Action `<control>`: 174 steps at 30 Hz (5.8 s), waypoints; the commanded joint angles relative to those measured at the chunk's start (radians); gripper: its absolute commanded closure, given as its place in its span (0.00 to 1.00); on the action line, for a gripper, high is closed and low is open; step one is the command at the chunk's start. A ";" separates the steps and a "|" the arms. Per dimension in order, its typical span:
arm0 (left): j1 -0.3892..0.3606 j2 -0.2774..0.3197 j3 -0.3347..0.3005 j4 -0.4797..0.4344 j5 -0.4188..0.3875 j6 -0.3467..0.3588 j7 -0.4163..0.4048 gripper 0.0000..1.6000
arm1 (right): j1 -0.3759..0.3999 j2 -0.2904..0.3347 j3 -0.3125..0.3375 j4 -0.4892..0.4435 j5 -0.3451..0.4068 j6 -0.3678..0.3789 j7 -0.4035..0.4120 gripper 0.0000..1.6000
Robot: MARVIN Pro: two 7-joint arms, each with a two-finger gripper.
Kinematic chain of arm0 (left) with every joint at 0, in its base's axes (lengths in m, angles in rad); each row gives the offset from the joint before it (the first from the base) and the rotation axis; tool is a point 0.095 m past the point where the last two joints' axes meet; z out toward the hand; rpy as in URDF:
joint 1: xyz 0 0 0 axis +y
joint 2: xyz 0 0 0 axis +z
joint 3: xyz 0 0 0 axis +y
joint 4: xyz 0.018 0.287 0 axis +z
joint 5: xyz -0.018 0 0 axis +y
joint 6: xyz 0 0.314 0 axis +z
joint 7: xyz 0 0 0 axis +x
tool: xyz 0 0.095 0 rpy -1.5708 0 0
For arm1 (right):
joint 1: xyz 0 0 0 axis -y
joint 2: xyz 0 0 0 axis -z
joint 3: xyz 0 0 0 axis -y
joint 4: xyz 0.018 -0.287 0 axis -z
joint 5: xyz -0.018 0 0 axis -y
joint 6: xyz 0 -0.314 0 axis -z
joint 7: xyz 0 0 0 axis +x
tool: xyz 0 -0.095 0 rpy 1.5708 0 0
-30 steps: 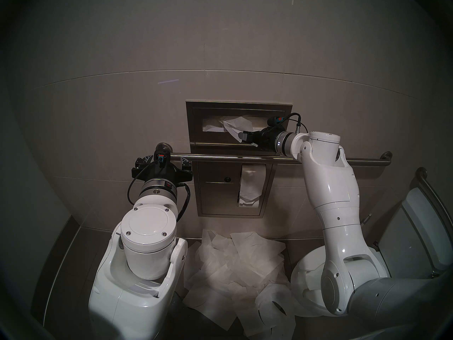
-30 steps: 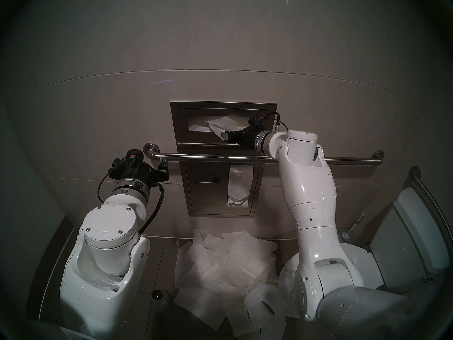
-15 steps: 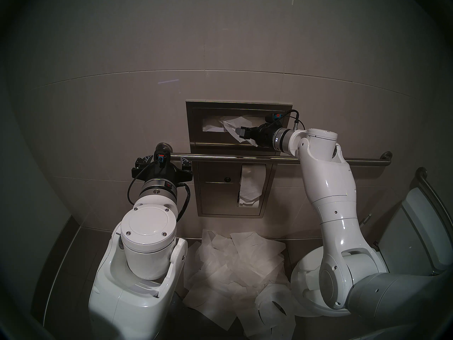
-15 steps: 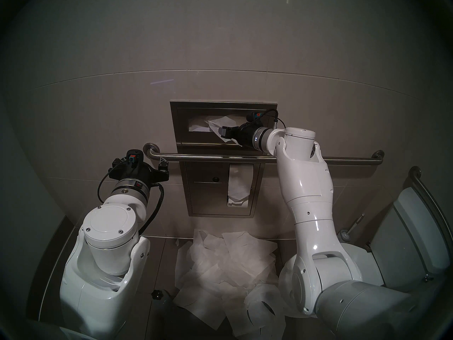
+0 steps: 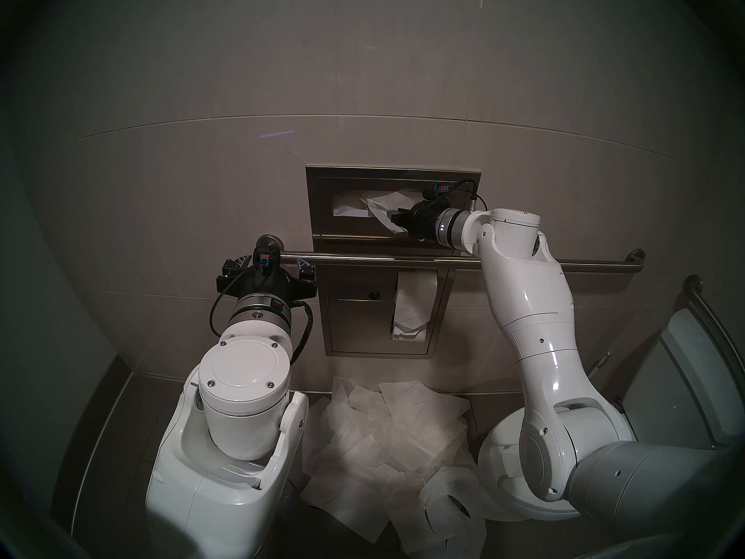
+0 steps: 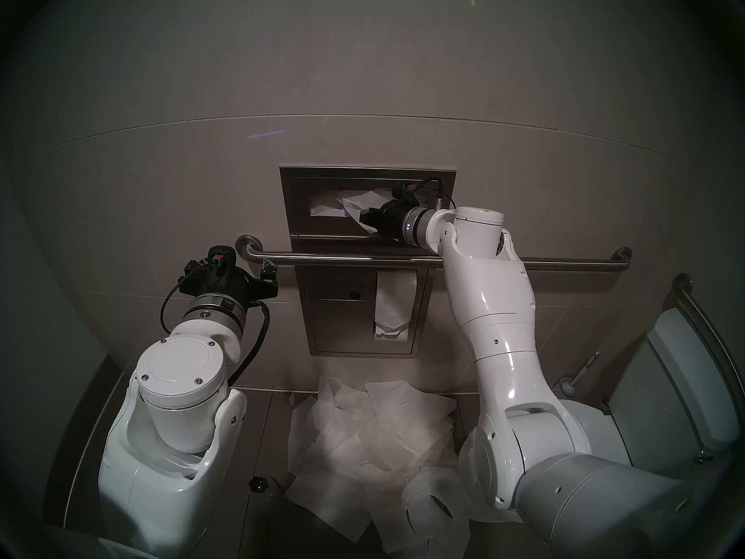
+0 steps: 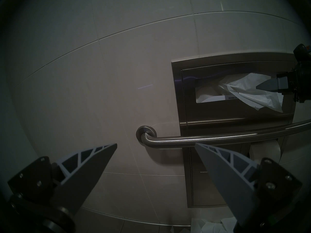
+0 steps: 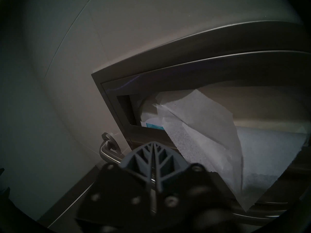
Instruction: Take out a toilet seat cover
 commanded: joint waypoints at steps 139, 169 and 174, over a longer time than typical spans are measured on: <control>-0.018 -0.002 -0.002 -0.031 0.005 -0.009 0.002 0.00 | -0.219 -0.022 0.102 -0.171 0.026 -0.156 -0.139 1.00; -0.018 -0.002 -0.001 -0.033 0.006 -0.009 0.002 0.00 | -0.412 -0.068 0.127 -0.423 0.037 -0.025 -0.232 1.00; -0.018 -0.002 -0.002 -0.032 0.006 -0.009 0.001 0.00 | -0.389 -0.070 0.111 -0.414 0.035 -0.033 -0.230 1.00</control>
